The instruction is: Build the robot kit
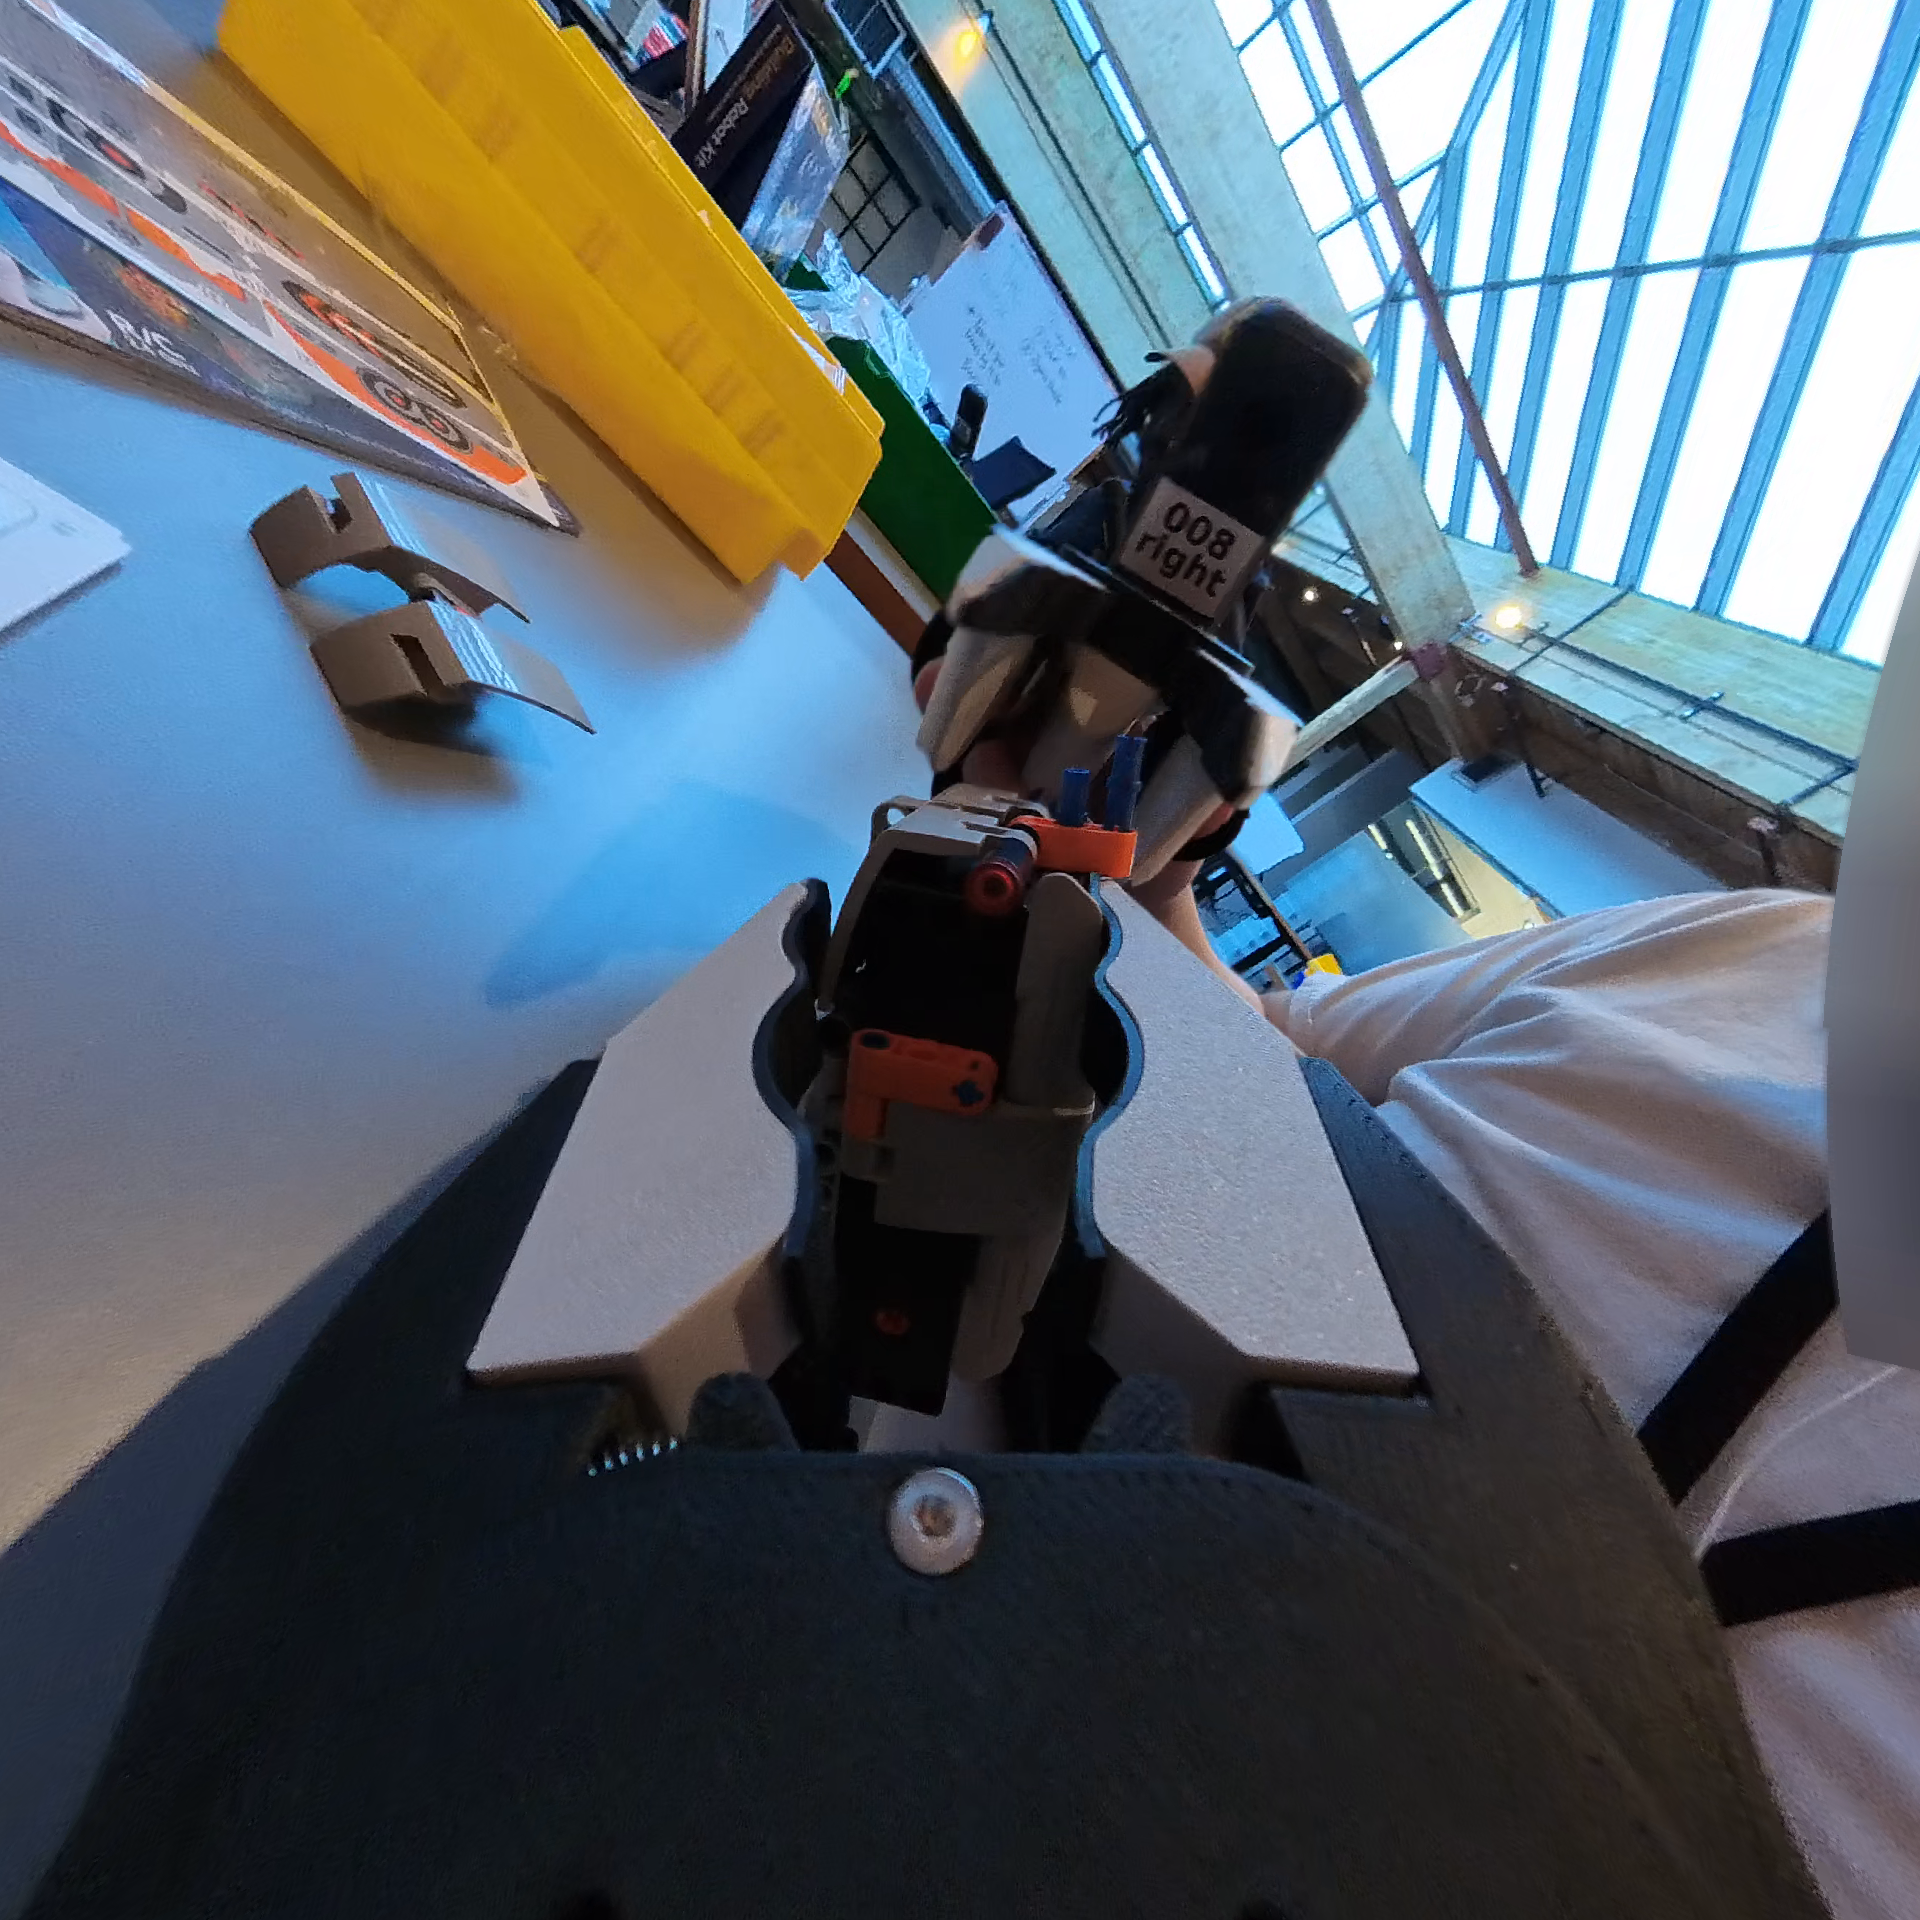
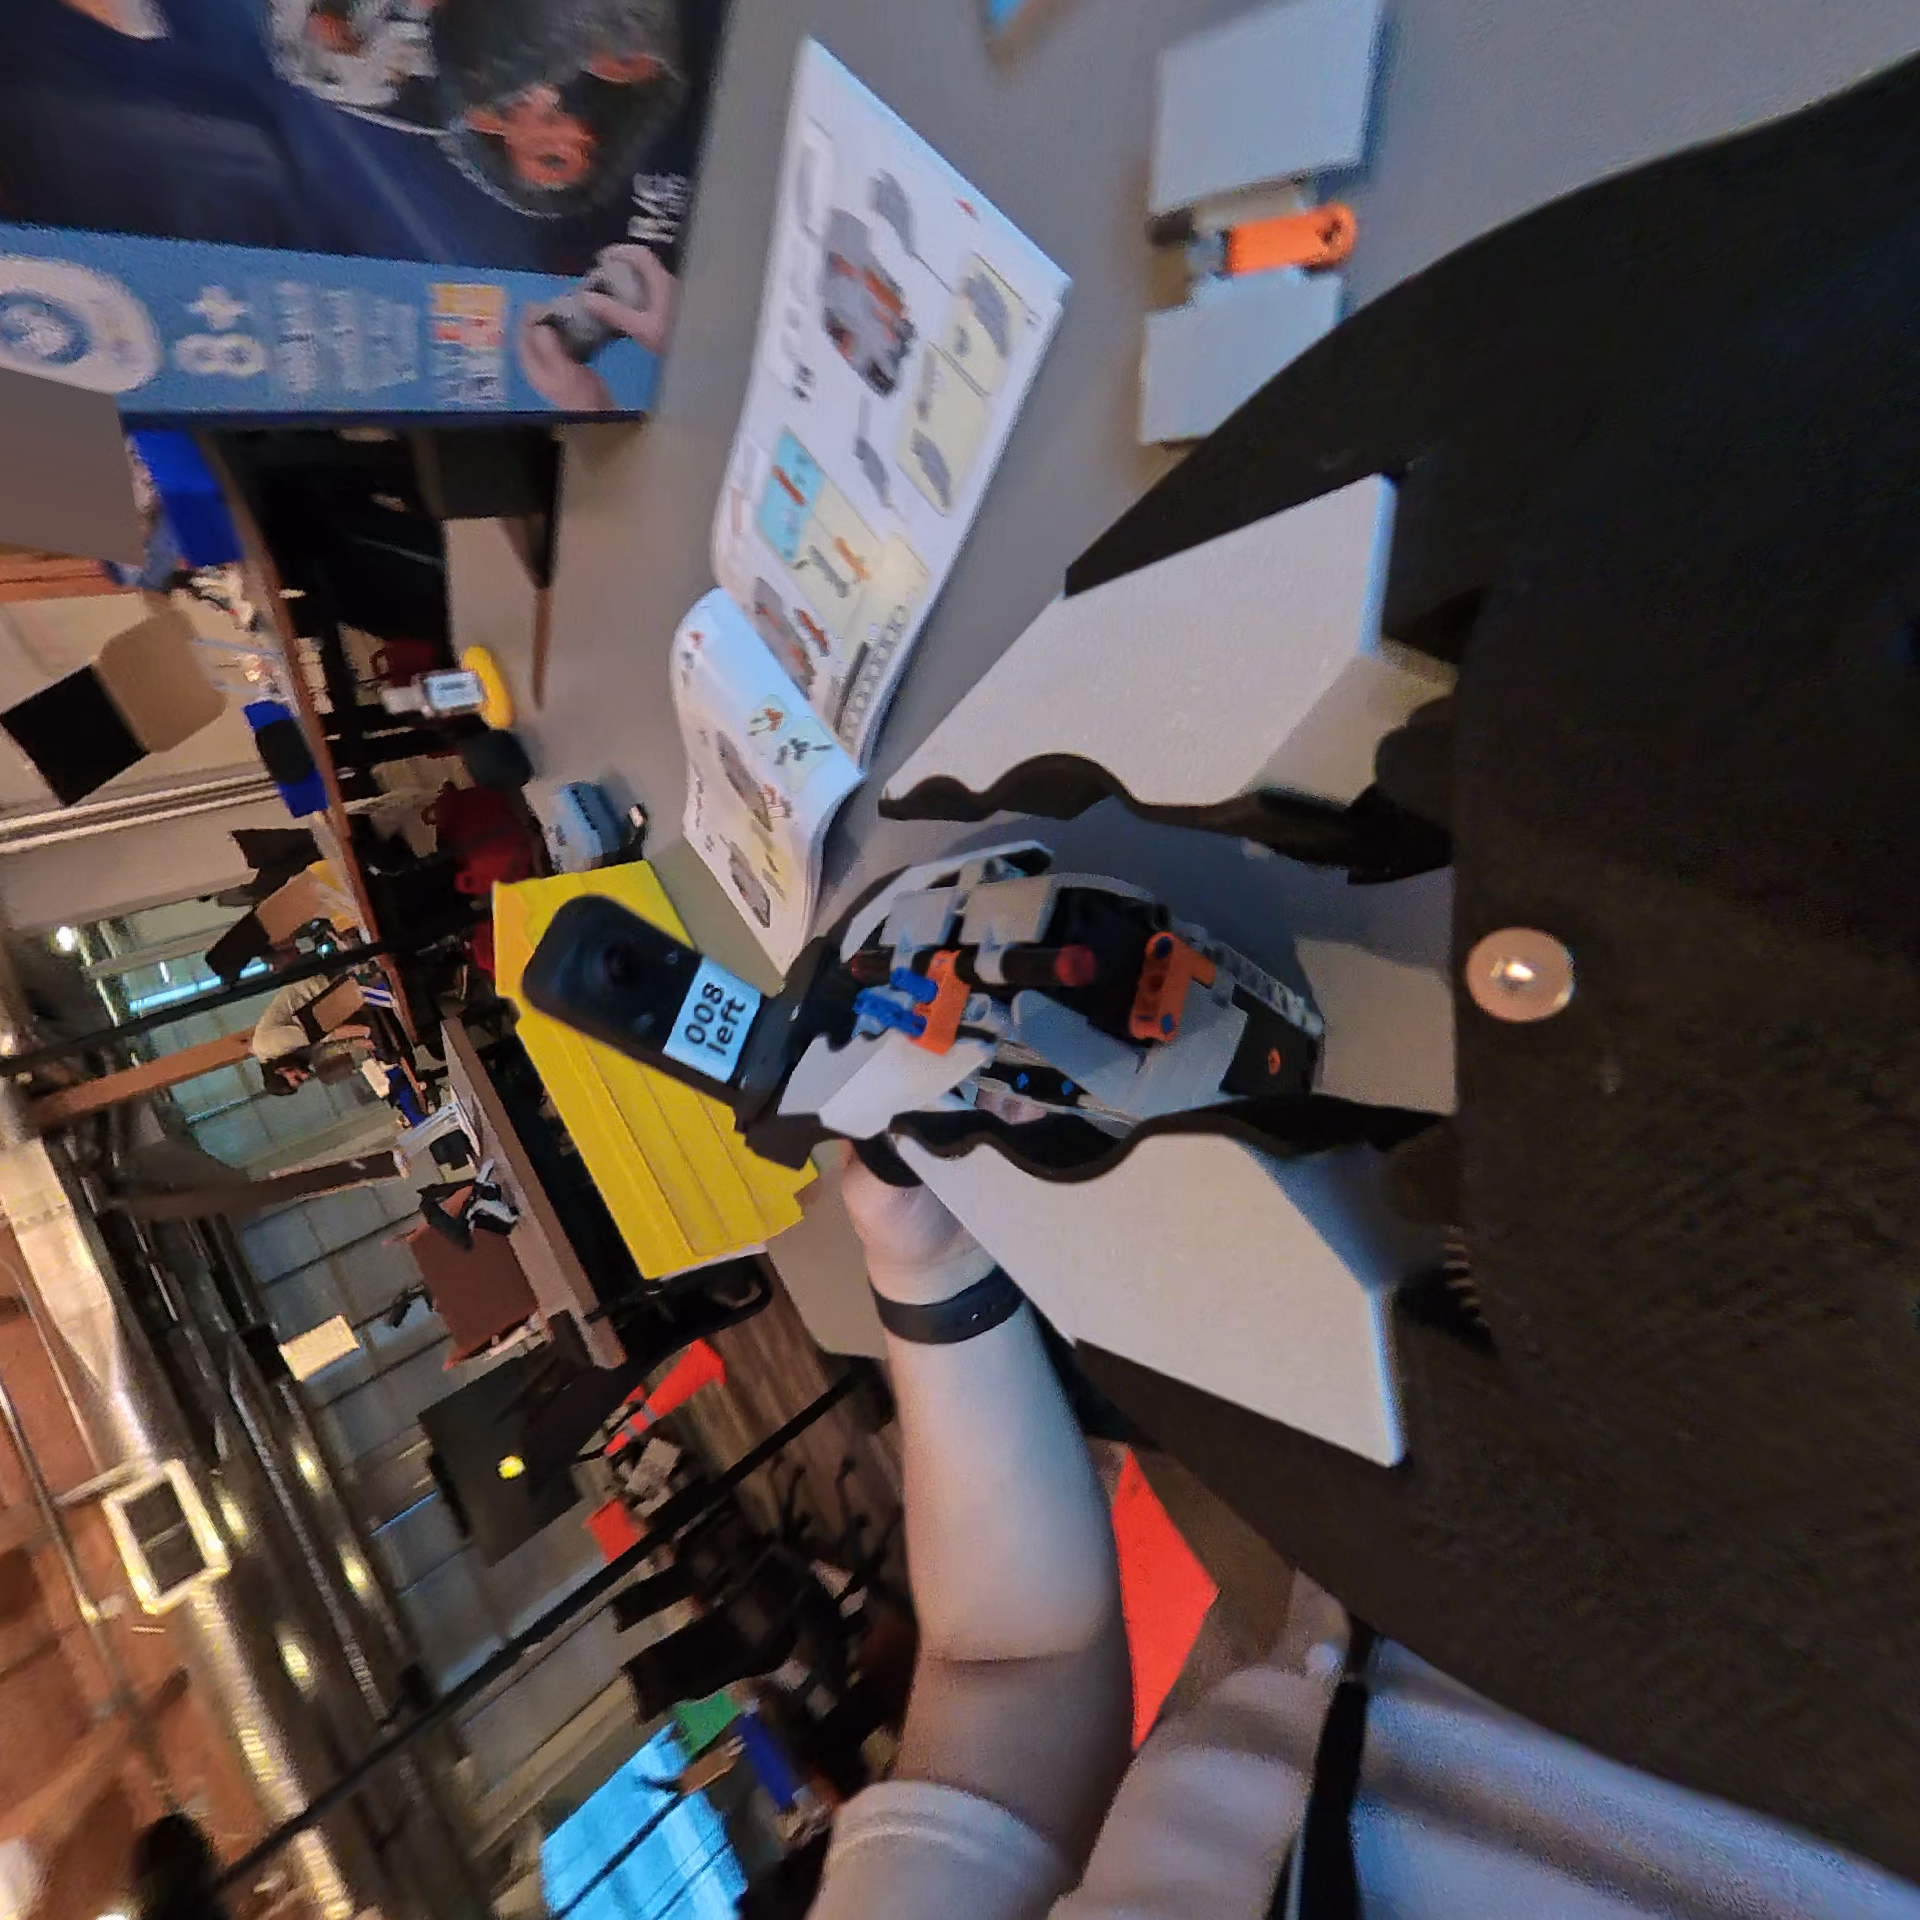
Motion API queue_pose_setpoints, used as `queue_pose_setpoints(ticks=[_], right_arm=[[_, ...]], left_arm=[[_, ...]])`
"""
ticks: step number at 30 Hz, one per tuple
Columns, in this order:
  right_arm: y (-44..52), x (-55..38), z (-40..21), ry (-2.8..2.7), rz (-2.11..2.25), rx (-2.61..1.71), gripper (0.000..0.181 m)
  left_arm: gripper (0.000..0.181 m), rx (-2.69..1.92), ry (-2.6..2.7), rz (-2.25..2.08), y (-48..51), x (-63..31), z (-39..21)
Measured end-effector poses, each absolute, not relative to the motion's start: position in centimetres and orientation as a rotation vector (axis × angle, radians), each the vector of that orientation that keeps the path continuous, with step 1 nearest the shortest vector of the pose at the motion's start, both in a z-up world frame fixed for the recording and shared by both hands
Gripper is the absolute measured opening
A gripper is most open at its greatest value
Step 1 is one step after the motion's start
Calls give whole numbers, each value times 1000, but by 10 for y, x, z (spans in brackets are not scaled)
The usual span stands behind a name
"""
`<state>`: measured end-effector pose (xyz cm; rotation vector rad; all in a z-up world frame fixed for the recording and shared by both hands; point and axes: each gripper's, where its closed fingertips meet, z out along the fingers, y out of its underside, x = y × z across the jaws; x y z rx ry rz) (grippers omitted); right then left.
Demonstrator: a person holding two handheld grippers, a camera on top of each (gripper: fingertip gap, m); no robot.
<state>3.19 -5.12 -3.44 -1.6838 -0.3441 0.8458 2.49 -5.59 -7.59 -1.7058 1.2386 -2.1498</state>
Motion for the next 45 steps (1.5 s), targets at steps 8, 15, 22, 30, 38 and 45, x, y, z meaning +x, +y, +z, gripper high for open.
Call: queue_pose_setpoints(ticks=[8,15,22,30,38,45], right_arm=[[-55,18,-38,-861,205,-1710,35],[-44,11,-53,-909,105,-1829,25],[-49,20,-57,-832,278,-1906,18],[-61,4,-91,-867,72,-1889,135],[-41,-3,-110,-716,23,-1916,126],[-46,-17,-98,-431,430,-1904,71]], left_arm=[[46,-1742,1234,-2189,-57,25,-79],[47,-1832,1146,-2341,-51,22,-85],[47,-1802,1181,-2242,-49,24,-83],[47,-1975,942,-2301,-34,25,-91],[47,-1964,724,-2378,-25,27,-80],[48,-1770,495,-2500,-2,16,-48]])
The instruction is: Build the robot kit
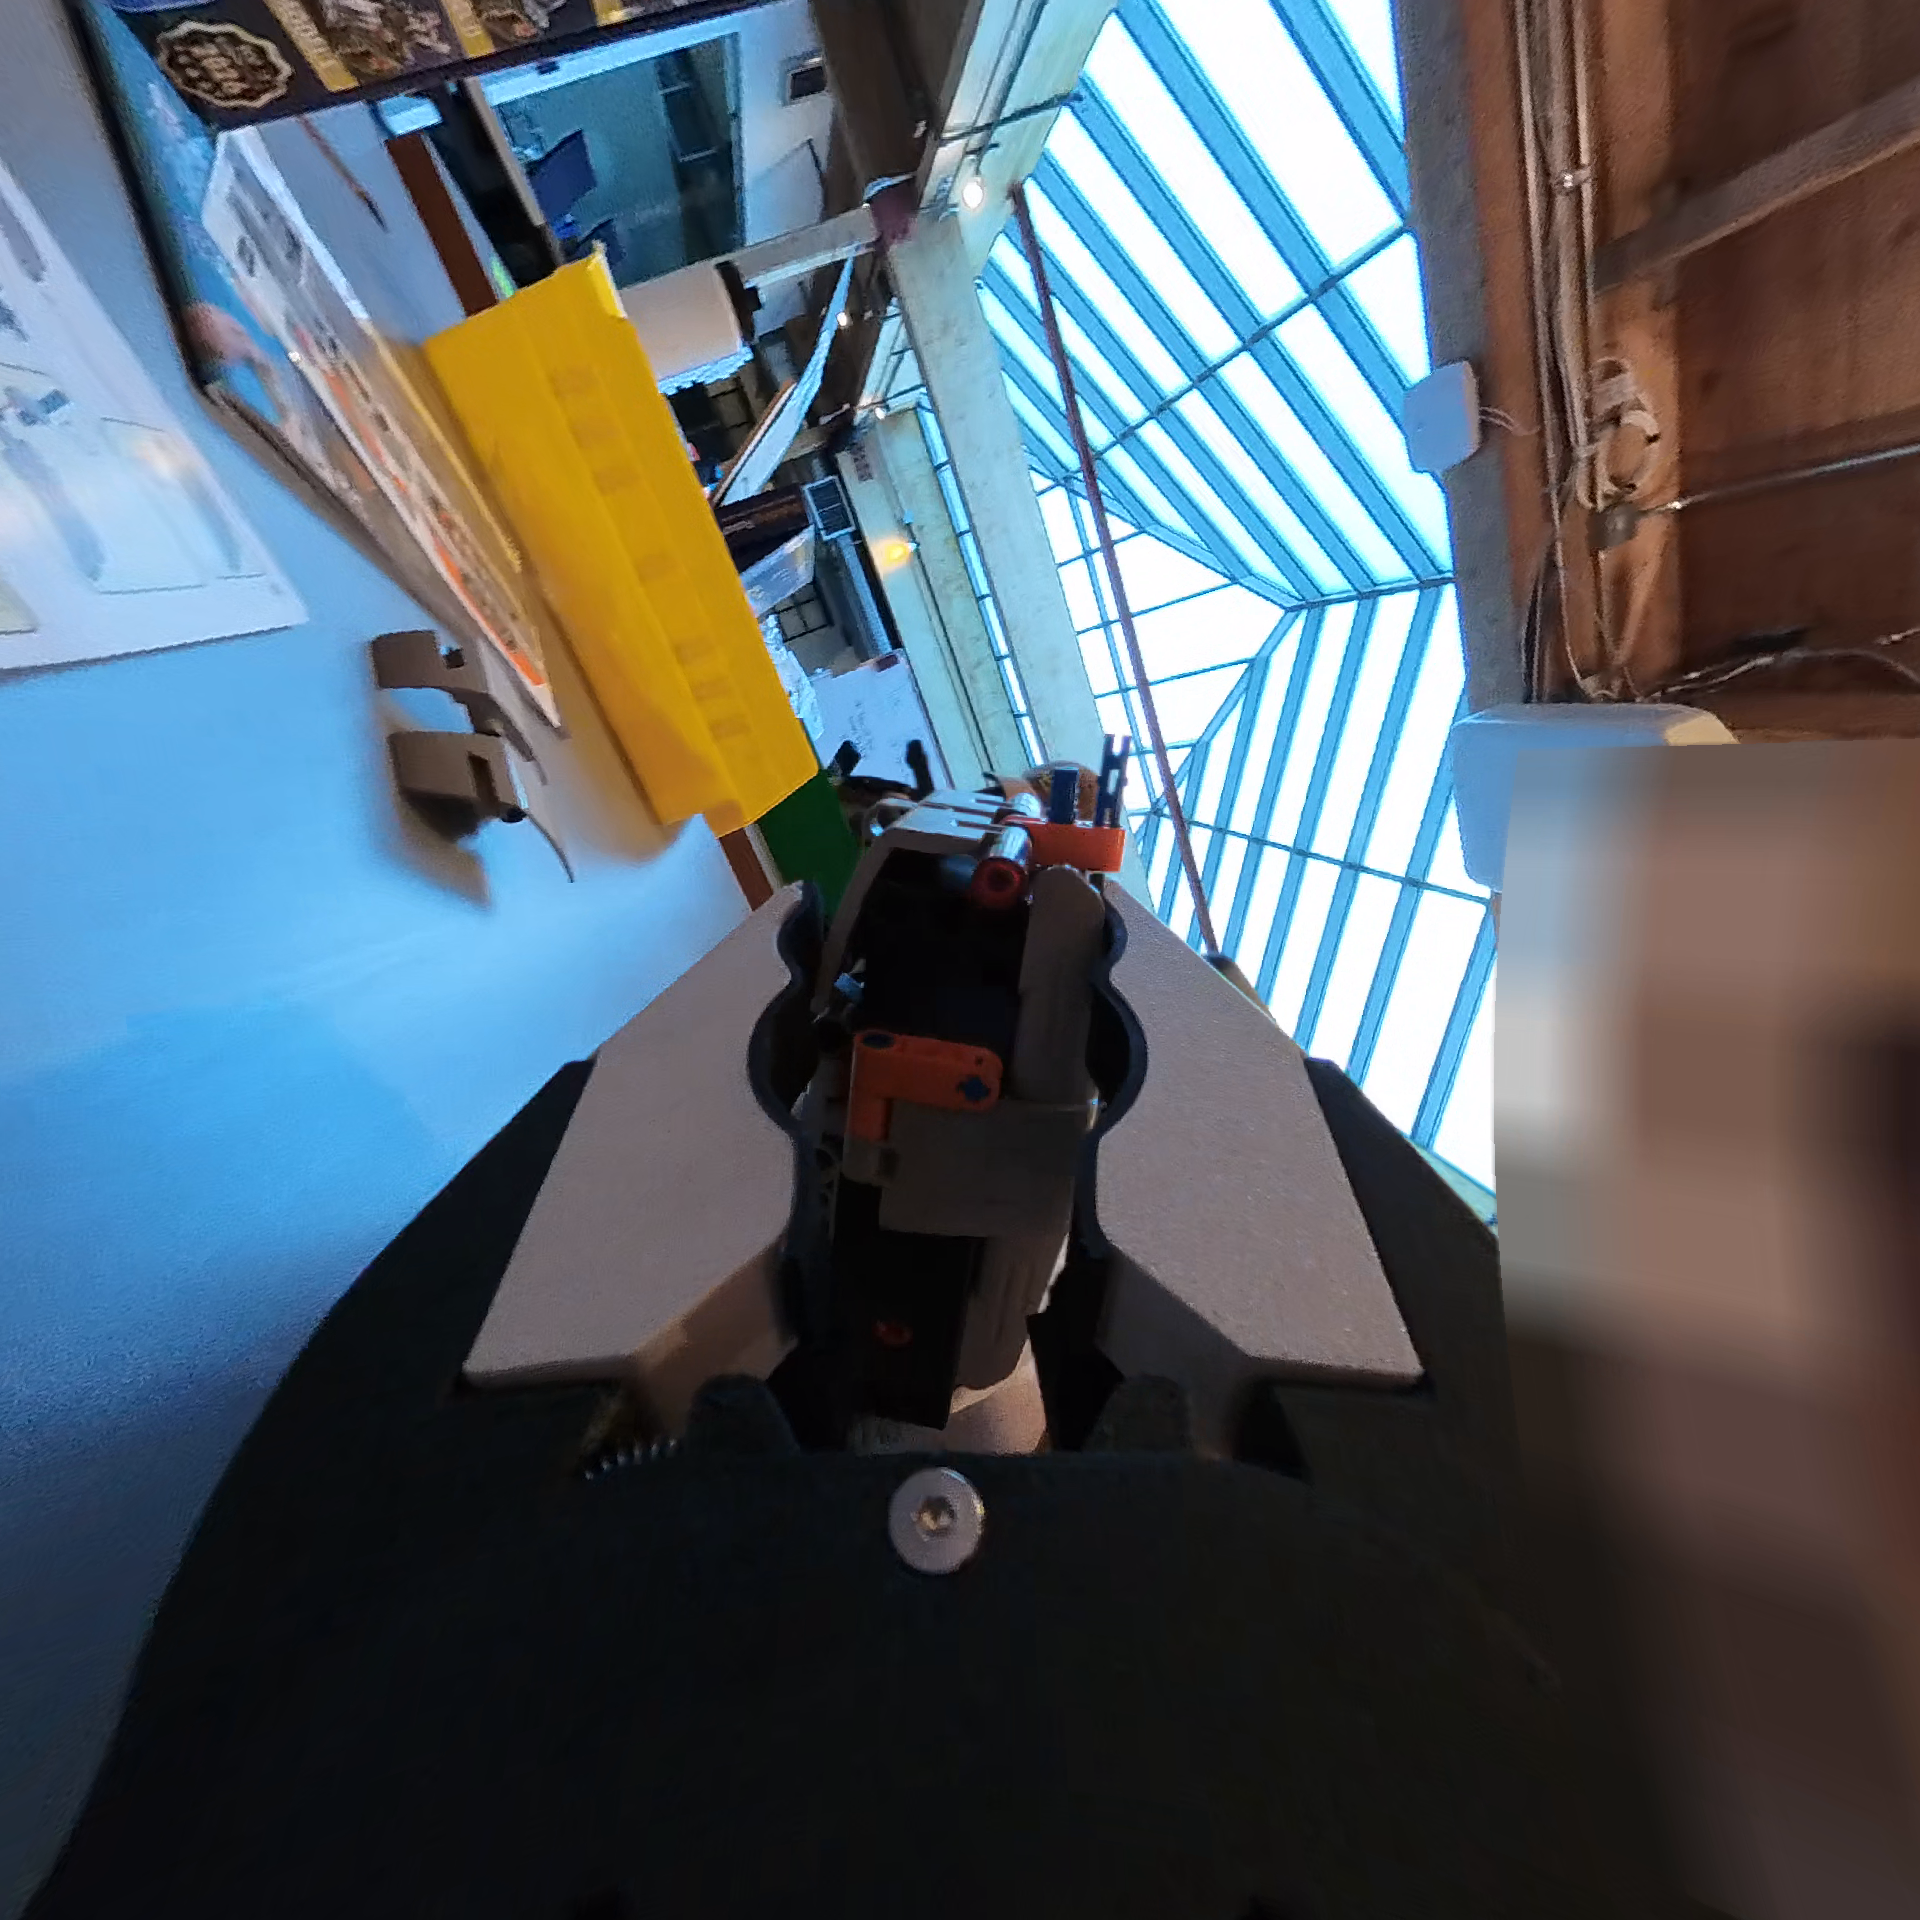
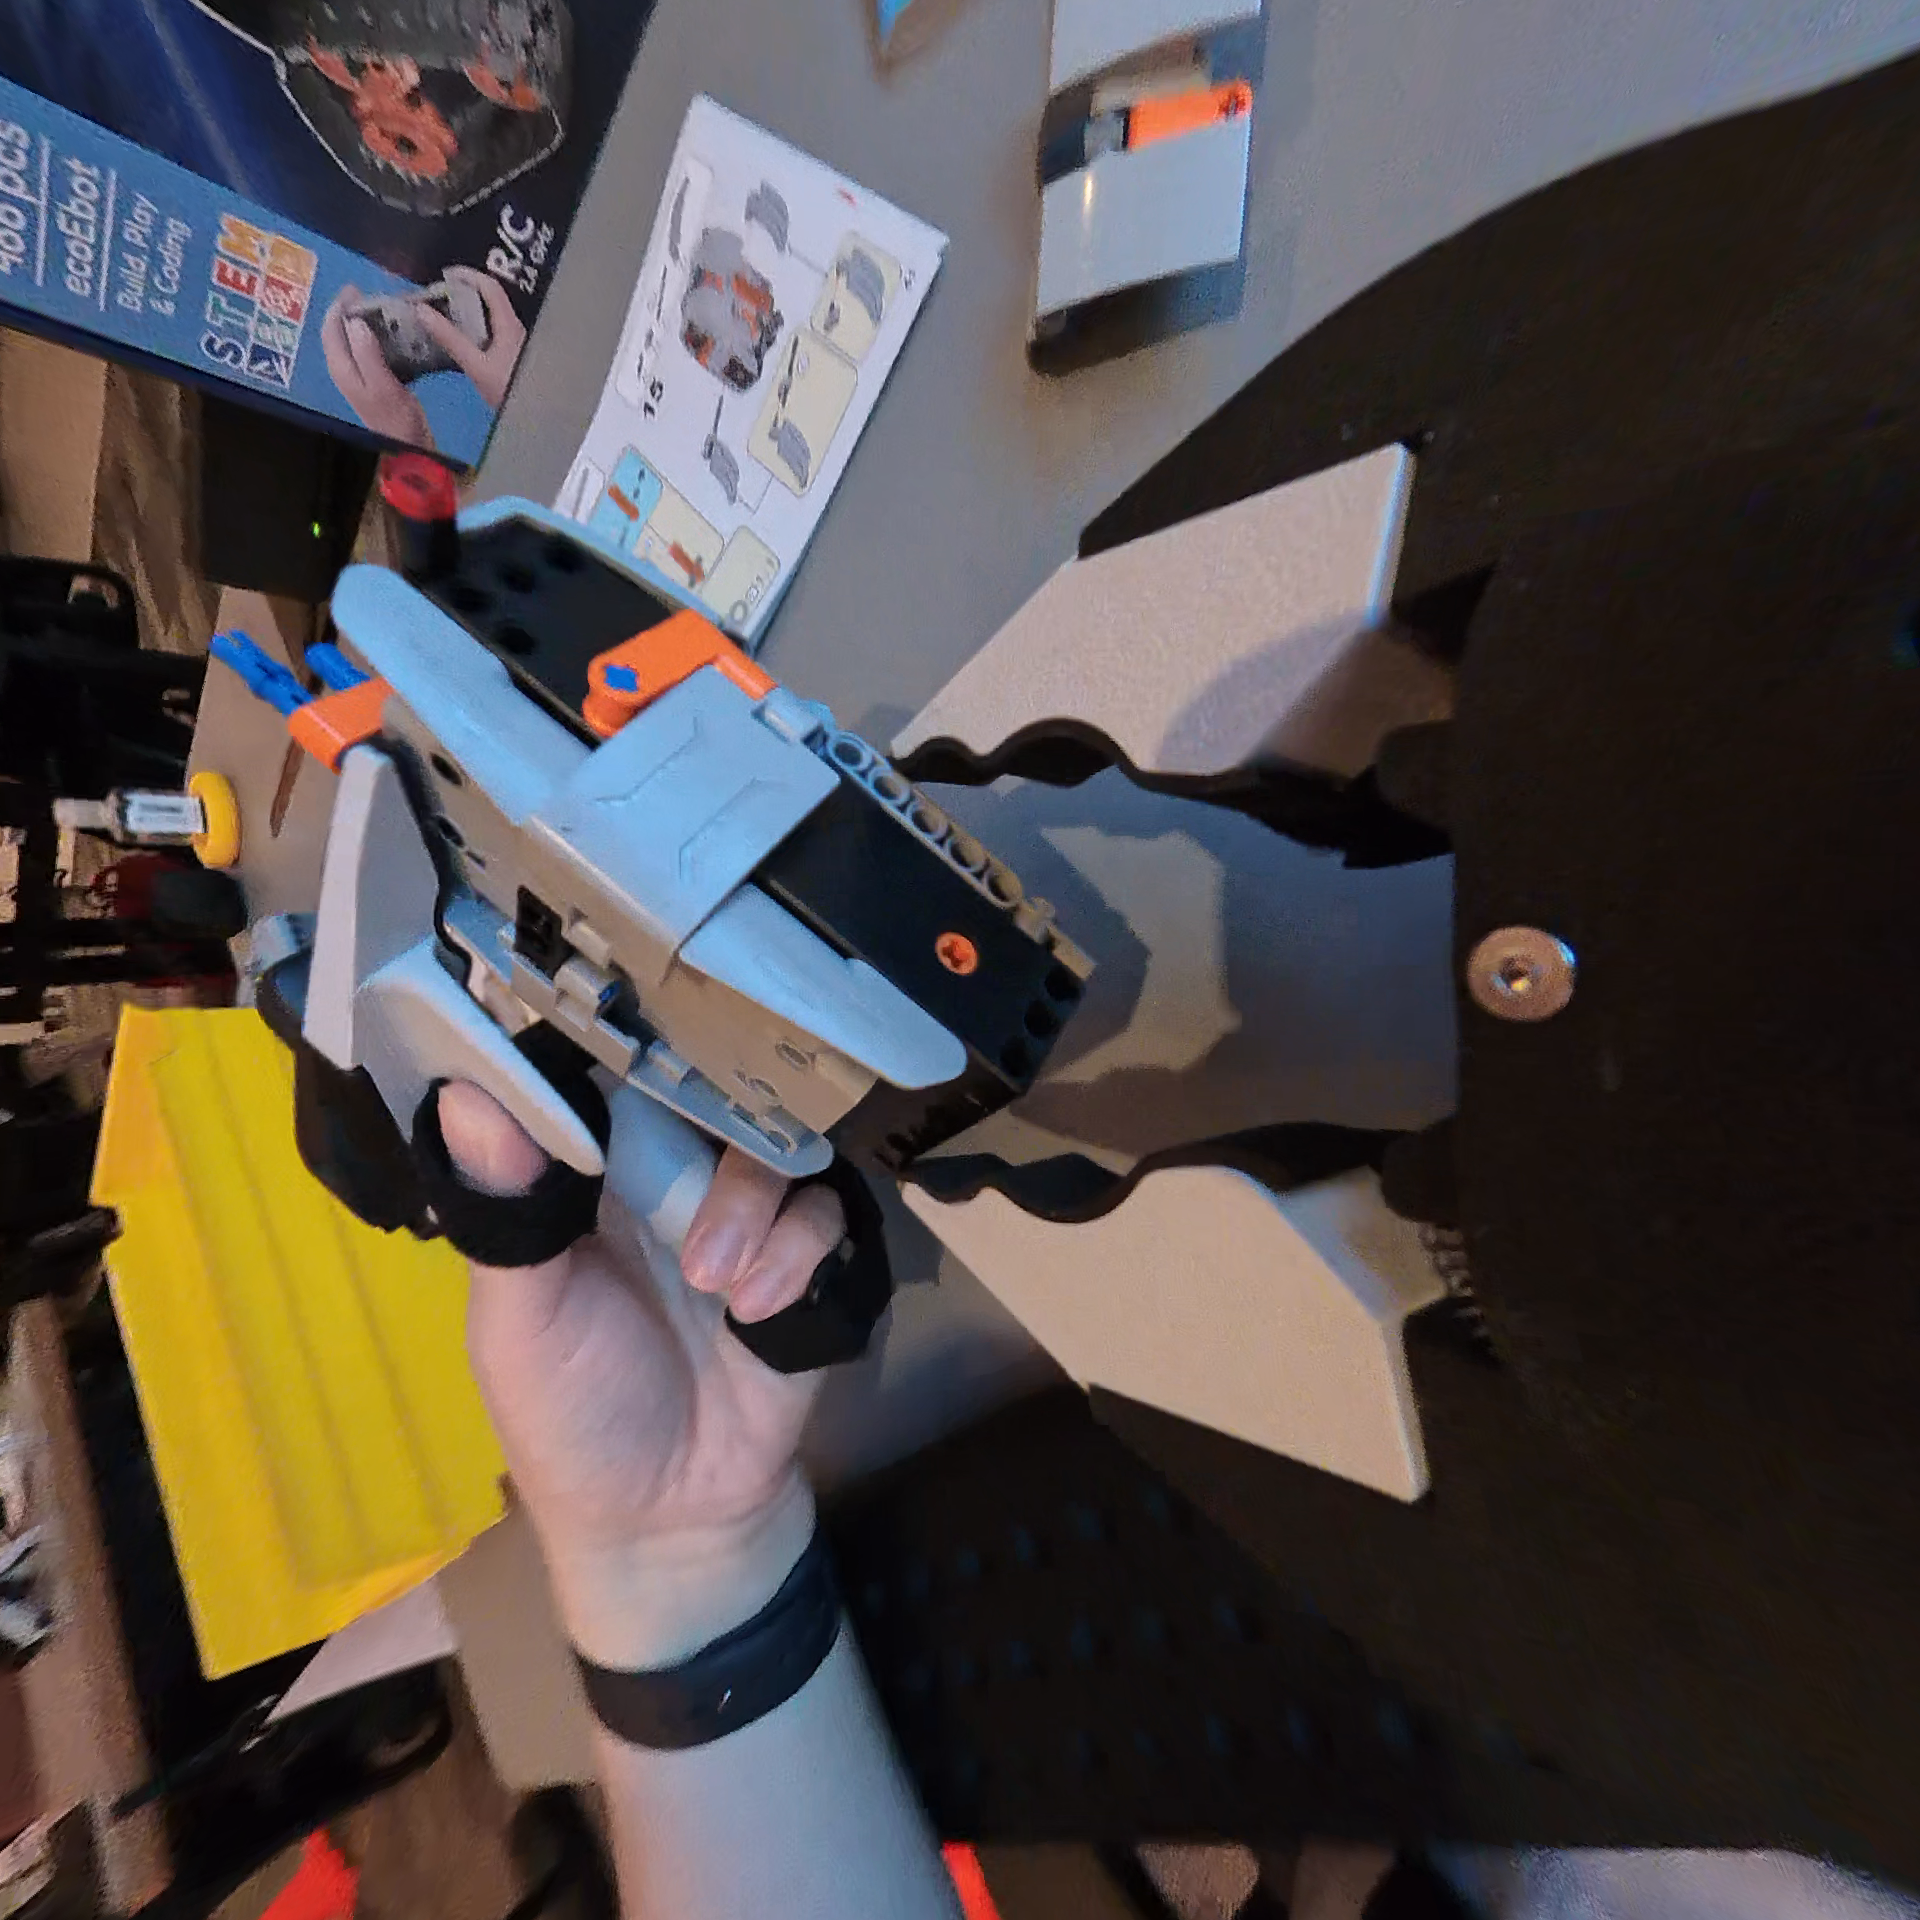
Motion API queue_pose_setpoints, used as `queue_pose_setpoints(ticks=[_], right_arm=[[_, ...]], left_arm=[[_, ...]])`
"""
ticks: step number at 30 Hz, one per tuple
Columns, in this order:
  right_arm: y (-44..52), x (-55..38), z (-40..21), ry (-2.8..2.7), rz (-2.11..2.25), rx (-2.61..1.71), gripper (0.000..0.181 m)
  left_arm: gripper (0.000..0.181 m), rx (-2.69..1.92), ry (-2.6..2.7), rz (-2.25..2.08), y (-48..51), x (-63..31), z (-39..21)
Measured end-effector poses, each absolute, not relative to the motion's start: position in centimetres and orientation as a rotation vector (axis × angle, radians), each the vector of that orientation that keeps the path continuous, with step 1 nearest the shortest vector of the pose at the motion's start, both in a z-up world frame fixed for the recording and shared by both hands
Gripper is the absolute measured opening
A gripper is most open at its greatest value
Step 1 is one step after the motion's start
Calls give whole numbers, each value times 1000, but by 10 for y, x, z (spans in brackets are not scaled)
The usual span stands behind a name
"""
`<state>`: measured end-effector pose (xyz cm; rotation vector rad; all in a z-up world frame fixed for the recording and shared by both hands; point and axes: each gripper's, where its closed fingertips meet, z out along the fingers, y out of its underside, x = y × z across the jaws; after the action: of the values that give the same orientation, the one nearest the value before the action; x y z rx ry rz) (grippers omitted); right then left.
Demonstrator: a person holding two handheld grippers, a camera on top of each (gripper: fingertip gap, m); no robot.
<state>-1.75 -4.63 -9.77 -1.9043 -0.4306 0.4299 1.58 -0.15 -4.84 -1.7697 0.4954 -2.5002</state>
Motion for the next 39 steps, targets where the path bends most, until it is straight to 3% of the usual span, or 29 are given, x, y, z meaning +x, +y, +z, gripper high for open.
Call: queue_pose_setpoints(ticks=[5,9,12,18,20,22,23,25,26,31,33,35,37,39], right_arm=[[-45,-17,-87,-347,537,-1857,70],[-45,-16,-78,-313,551,-1813,69],[-44,-19,-77,-345,510,-1806,69],[-44,-18,-67,-414,445,-1757,72],[-44,-13,-54,-464,403,-1727,90],[-47,-5,-30,-541,371,-1696,94],[-50,-3,-11,-603,364,-1651,91],[-48,5,24,-703,306,-1612,63],[-40,11,35,-743,237,-1625,60],[-13,8,5,-942,218,-1991,48],[-18,-5,1,-960,342,-2040,22],[-13,-3,7,-959,270,-2001,19],[-7,6,12,-976,120,-1973,33],[-10,6,11,-1031,72,-1982,35]], left_arm=[[67,-1631,672,-2517,-20,13,-25],[80,-1720,920,-2189,-29,18,-42],[57,-1679,899,-2181,-29,16,-36],[53,-1609,791,-2299,-27,11,-25],[54,-1629,754,-2353,-28,9,-27],[54,-1647,673,-2429,-27,7,-31],[54,-1658,644,-2466,-27,6,-34],[54,-1680,654,-2464,-30,7,-39],[54,-1687,698,-2430,-33,8,-41],[54,-1587,818,-2352,-46,10,-29],[54,-1564,822,-2336,-45,9,-27],[54,-1518,818,-2362,-45,6,-21],[54,-1506,821,-2371,-45,6,-19],[54,-1504,822,-2379,-46,6,-19]])
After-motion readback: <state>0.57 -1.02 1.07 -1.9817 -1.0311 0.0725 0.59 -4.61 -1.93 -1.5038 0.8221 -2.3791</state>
